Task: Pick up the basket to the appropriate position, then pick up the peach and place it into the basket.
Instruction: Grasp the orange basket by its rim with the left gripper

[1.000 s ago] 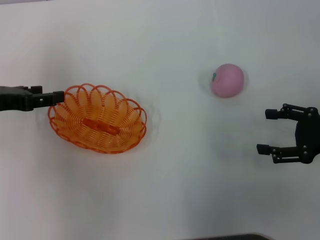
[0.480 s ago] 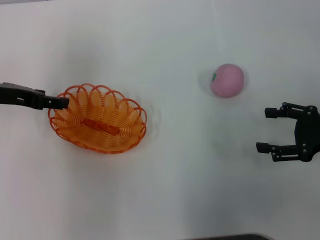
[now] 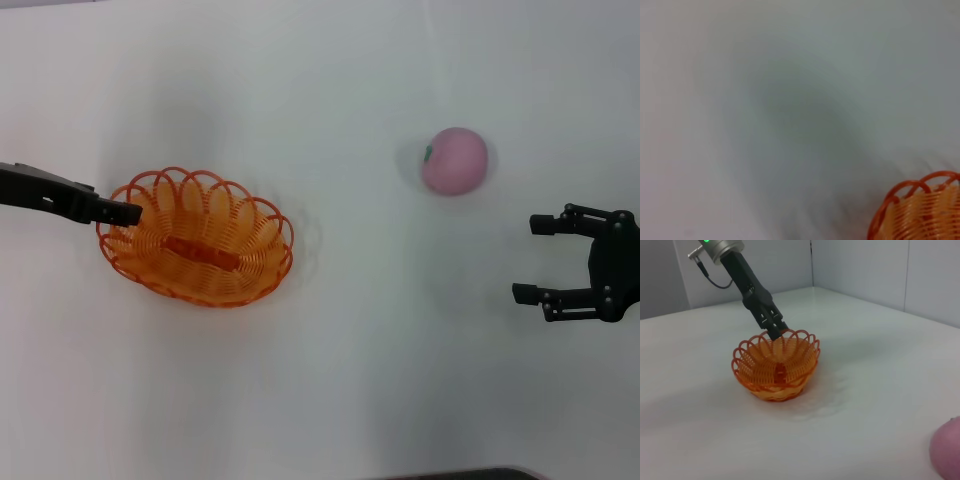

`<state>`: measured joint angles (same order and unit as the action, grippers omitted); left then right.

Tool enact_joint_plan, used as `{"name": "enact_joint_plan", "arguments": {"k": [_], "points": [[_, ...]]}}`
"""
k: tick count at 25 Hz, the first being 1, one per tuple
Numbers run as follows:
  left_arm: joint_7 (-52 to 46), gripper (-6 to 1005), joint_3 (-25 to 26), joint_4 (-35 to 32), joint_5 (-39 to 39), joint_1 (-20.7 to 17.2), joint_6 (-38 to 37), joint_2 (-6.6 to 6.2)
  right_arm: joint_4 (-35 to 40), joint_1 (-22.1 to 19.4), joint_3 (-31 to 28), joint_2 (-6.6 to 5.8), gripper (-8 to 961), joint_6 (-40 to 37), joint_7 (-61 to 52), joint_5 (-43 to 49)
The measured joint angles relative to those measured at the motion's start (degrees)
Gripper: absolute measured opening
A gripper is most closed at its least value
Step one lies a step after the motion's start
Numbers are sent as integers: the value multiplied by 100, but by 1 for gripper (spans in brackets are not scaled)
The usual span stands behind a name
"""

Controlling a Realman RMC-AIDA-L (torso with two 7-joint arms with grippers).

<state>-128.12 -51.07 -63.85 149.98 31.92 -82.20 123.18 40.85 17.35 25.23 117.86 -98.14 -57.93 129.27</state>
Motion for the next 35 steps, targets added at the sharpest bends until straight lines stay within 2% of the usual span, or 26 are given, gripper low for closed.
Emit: {"name": "enact_joint_plan", "arguments": {"k": [21, 35], "points": [[-143, 778, -278, 143, 297, 141, 106, 56, -14, 14, 40, 0, 927, 75, 1, 11], [-148, 440, -532, 149, 327, 180, 111, 67, 11, 14, 16, 9, 927, 77, 1, 10]]}}
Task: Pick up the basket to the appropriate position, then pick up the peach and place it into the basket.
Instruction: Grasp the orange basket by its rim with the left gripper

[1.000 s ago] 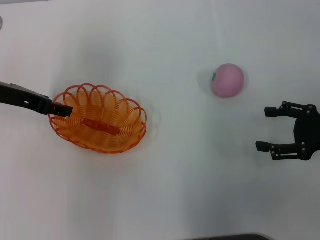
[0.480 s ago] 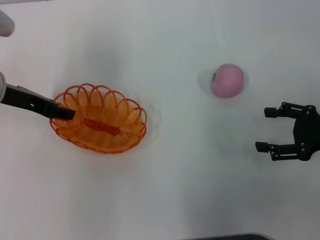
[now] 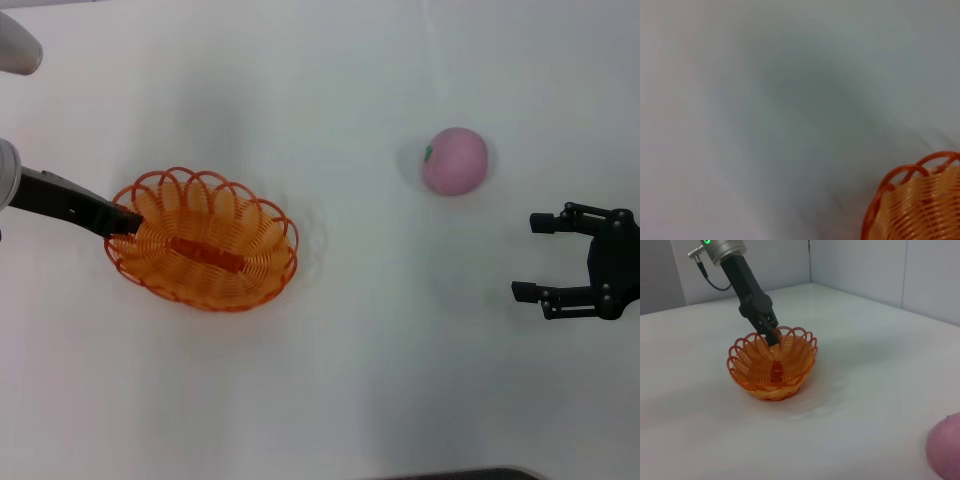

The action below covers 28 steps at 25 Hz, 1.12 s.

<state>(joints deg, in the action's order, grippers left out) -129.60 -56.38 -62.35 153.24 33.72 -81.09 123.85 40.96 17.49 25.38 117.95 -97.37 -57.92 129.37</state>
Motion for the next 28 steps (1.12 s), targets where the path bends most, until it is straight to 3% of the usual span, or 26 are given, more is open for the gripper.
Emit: {"name": "enact_joint_plan", "arguments": {"k": [5, 10, 17, 23, 28], "points": [[-8, 241, 13, -12, -25, 22, -4, -4, 0, 0, -5, 0, 927, 0, 0, 0], [-123, 120, 31, 60, 0, 83, -35, -9, 0, 0, -8, 0, 927, 3, 0, -12], [-410, 109, 59, 37, 4, 145, -144, -64, 0, 0, -20, 0, 927, 7, 0, -34], [-1048, 96, 122, 24, -13, 310, -513, -193, 0, 3, -27, 4, 927, 8, 0, -35], [-1343, 77, 775, 114, -47, 561, -1034, -276, 0, 19, -26, 2, 926, 6, 0, -36]]}}
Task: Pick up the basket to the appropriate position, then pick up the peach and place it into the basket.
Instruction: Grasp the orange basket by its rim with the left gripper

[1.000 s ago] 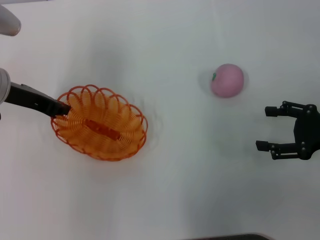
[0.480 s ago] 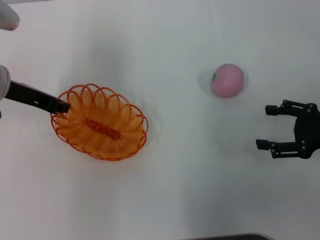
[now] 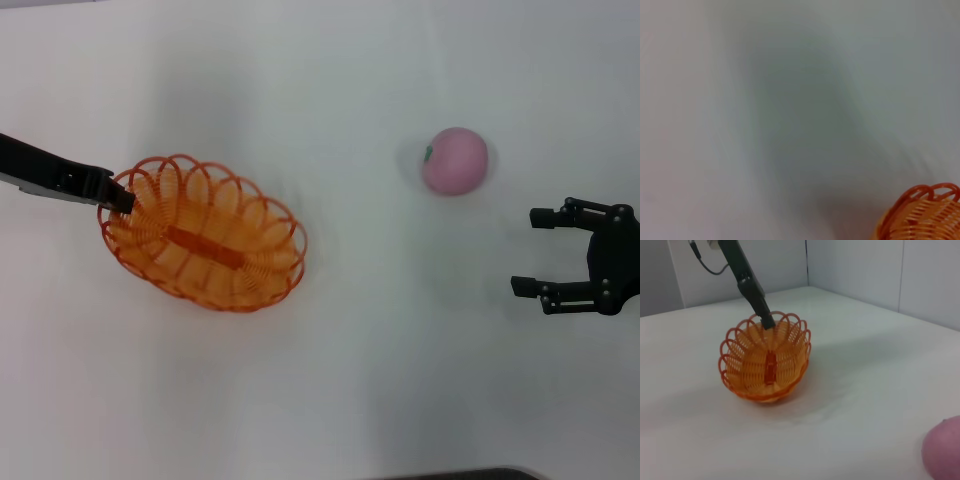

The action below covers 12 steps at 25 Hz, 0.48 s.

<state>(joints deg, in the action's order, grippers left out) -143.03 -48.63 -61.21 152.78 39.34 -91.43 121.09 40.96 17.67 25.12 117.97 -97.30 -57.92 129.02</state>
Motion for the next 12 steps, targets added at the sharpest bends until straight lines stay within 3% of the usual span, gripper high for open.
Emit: {"name": "enact_joint_plan", "arguments": {"k": [4, 10, 12], "points": [[-137, 64, 371, 186, -26, 140, -245, -67, -3, 24, -4, -1, 926, -32, 0, 0], [-202, 55, 562, 343, -275, 122, -373, -60, -7, 57, -7, 5, 926, -48, 0, -3], [-227, 56, 687, 389, -408, 51, -352, 1, -5, 65, -8, 6, 926, -50, 0, -4]]}}
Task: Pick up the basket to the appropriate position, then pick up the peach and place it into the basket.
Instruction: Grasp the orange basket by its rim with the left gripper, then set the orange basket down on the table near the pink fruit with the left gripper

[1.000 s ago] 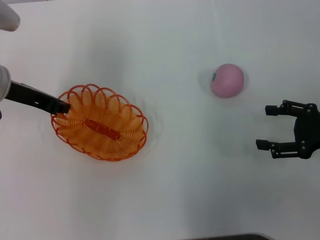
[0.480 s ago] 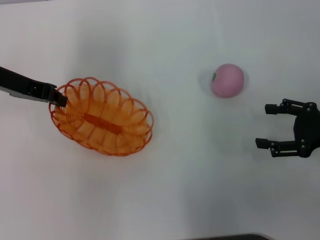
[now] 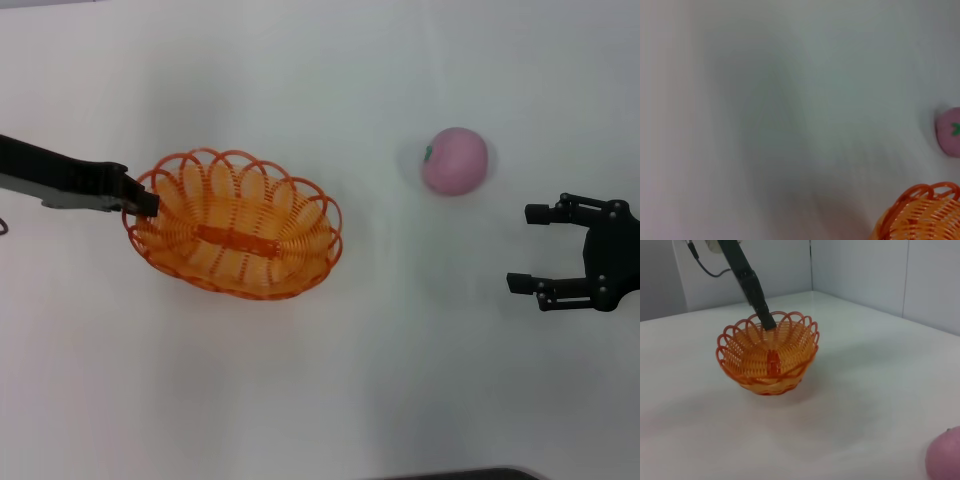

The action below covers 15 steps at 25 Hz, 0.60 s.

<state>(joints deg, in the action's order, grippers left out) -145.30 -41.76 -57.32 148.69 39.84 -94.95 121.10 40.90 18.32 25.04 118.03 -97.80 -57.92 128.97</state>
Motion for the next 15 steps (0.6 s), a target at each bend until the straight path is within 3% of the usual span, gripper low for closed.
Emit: {"name": "enact_joint_plan", "arguments": {"k": [7, 15], "points": [[-110, 56, 94, -7, -17, -142, 220, 232, -30, 24, 0, 6, 926, 30, 0, -4], [-282, 55, 41, 5, -350, -390, 308, 294, -46, 33, 0, 11, 926, 50, 0, -4]]}}
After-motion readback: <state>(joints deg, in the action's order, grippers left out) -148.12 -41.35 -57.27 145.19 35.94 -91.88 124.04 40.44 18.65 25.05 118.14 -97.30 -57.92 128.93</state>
